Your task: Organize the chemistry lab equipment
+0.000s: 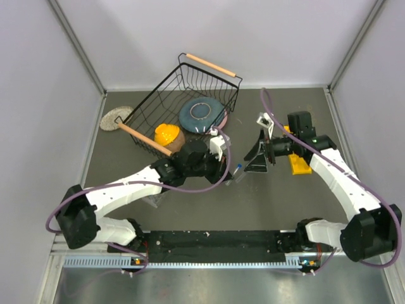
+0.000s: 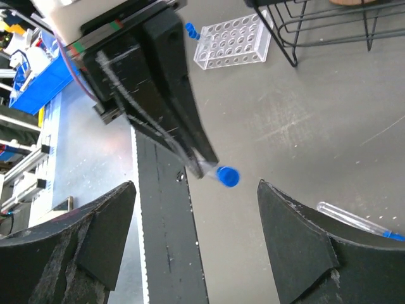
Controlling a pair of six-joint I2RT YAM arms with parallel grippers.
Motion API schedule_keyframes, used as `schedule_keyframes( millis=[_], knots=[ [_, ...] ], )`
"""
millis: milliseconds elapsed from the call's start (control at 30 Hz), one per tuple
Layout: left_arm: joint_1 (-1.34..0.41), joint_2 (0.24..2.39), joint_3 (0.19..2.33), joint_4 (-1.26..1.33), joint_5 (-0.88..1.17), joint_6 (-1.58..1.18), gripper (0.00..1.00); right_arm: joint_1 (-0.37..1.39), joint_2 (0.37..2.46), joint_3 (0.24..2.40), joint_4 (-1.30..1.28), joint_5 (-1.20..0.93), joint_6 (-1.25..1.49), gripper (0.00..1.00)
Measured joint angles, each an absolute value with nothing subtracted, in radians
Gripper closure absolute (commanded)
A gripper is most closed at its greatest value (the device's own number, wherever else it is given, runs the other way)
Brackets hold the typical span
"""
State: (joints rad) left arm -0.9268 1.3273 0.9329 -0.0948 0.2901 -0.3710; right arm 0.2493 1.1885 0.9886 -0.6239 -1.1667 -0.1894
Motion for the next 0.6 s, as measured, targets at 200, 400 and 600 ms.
schedule_keyframes(
  millis=[200, 400, 600],
  knots=[
    [-0.927, 1.264, 0.923, -0.085, 0.316, -0.377, 1.0, 0.308, 1.283, 1.066, -0.618, -1.127, -0.11, 0.28],
    [-0.927, 1.247, 0.923, -0.083, 0.324, -0.378, 1.0, 0.402, 1.338, 1.097, -0.623, -1.103, -0.035, 0.58],
    [-0.927, 1.225, 0.91, -0.085, 0.302, -0.377, 1.0, 0.417, 1.356, 1.131, -0.628, -1.1, 0.011, 0.61]
  ],
)
